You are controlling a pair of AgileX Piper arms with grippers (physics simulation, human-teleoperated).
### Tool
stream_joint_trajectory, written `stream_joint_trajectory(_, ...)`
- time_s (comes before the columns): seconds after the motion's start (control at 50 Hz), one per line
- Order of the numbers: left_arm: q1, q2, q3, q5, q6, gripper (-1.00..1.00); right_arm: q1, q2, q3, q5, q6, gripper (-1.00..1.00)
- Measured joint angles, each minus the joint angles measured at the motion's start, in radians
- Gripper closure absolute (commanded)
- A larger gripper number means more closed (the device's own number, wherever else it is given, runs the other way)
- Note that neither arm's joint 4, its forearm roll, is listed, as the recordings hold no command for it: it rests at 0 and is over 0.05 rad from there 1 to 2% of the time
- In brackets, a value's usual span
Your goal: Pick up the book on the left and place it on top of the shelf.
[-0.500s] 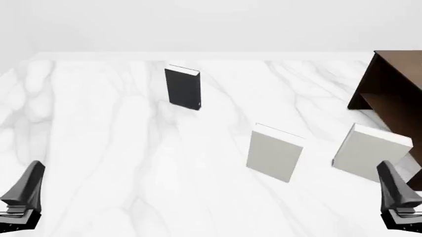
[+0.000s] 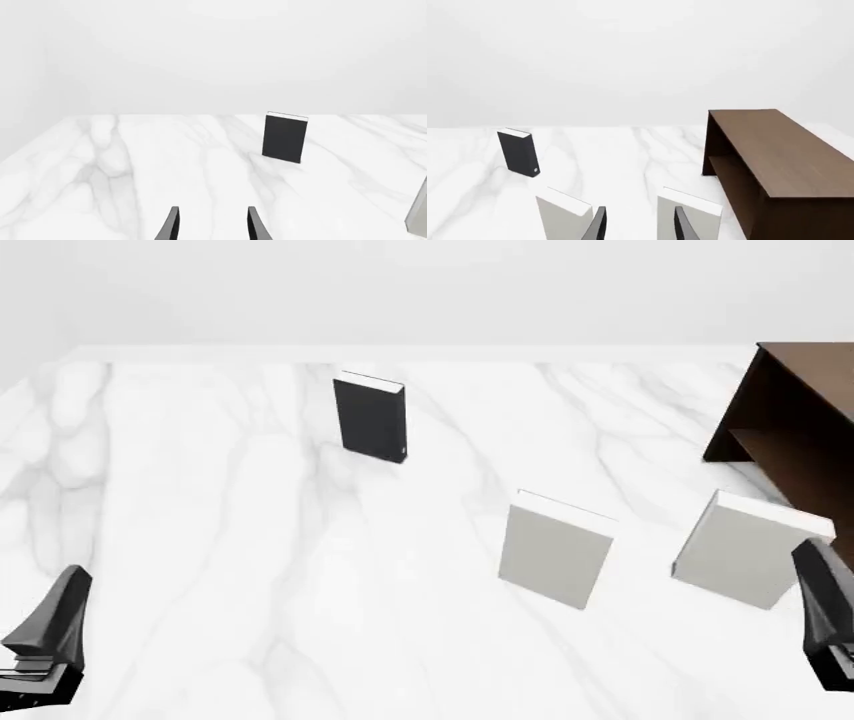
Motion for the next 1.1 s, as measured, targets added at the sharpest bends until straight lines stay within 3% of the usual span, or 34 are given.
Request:
stream_joint_trajectory(0.22, 0.0, 0.0, 0.0, 0.0, 0.0, -1.0, 0.052, 0.101, -0.153, 0.023, -0.02, -1.0)
stream_joint_trajectory(0.8, 0.0, 0.0, 0.0, 0.0, 0.0, -1.0, 0.226, 0.574, -0.594, 0.046, -0.172, -1.0)
stream_joint_trajectory(0.92, 0.0, 0.0, 0.0, 0.0, 0.0, -1.0, 0.259, 0.686, -0.687, 0.061, -0.219, -1.0)
stream_joint_trajectory(1.1, 0.0, 0.0, 0.0, 0.0, 0.0, -1.0, 0.304, 0.967, -0.831, -0.005, -0.258, -1.0)
